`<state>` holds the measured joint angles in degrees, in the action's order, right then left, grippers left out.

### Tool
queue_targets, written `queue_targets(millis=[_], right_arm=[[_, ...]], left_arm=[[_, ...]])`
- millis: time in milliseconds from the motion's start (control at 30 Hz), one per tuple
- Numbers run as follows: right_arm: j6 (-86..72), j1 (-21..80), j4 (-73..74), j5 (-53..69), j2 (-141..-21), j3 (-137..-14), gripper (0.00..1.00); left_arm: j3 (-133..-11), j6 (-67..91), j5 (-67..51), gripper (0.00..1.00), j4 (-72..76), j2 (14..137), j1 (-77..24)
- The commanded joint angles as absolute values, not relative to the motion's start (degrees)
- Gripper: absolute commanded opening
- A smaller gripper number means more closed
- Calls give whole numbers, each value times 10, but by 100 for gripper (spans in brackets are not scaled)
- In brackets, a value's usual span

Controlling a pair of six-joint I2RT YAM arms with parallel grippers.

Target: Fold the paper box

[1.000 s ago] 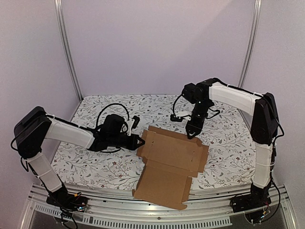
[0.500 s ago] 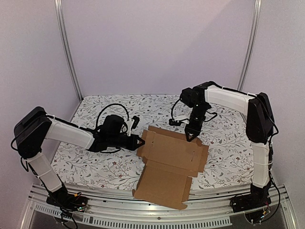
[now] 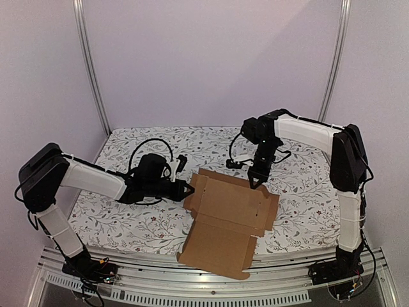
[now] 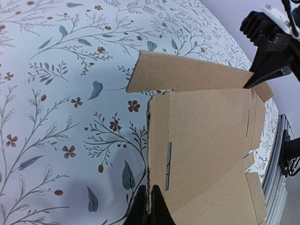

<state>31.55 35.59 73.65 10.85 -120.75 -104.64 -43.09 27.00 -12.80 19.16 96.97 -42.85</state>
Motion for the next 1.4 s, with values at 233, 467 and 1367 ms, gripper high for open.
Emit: queue_targets(millis=[233,467,1367], right_arm=[[316,353,627,6,-1143,-1007,0],[386,359,464,-134,-1071,-918,0],[634,413,-80,-283,-1035,-658,0]], left_arm=[[-411,259,-99,28,184,916,-435],[-343,263,-28,47,128,770,-434],[-505,206,-77,53,250,1056,-340]])
